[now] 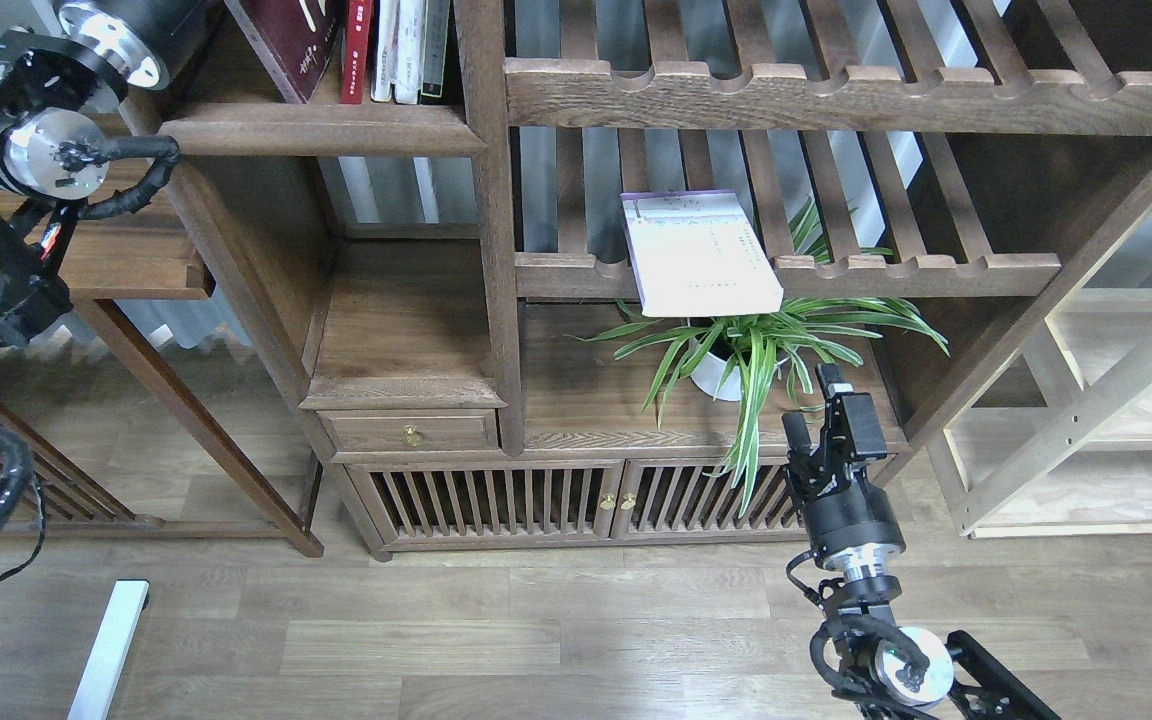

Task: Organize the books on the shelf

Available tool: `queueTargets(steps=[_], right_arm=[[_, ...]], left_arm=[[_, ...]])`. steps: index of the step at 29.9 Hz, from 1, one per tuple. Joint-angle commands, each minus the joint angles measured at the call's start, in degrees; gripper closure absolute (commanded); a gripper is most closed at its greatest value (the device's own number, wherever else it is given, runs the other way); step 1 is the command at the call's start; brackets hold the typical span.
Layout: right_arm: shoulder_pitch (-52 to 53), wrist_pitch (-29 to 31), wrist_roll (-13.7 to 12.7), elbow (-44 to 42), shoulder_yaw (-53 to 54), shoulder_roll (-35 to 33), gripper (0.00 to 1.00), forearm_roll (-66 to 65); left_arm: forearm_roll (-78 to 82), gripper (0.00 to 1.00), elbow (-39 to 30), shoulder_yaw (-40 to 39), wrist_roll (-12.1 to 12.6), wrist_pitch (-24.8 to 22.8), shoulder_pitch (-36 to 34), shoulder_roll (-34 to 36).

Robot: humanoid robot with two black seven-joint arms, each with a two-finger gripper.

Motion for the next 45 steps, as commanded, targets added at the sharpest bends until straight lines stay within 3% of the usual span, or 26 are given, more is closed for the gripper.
queueTargets(steps=[1,13,26,37,45], right_arm=[[0.0,0.0,0.0,0.0,-0.05,0.1,0.01,0.0],[-0.96,0.0,0.0,0.0,-0.14,0.01,0.0,0.44],[-1.49,0.0,0.0,0.0,-0.22,-0.08,0.01,0.44],[-2.81,0.0,-0.09,0.35,-0.22,-0.87,0.01,0.44],[-3.07,0.0,-0.09,0.35,-0.22,-0.96,0.01,0.44]], left_arm=[[-0.32,0.77,0.36,0.31,1.55,2.96,-0.41,-0.8],[-1.9,0.57,0.62,0.22,1.73,3.23,-0.94,-2.03],[-4.72,0.51,0.71,0.31,1.73,3.32,-4.63,-5.2],[-4.81,0.22,0.45,0.74,1.73,3.23,-4.02,-5.11],[-4.9,0.09,-0.61,1.27,2.43,2.88,-3.05,-5.2]])
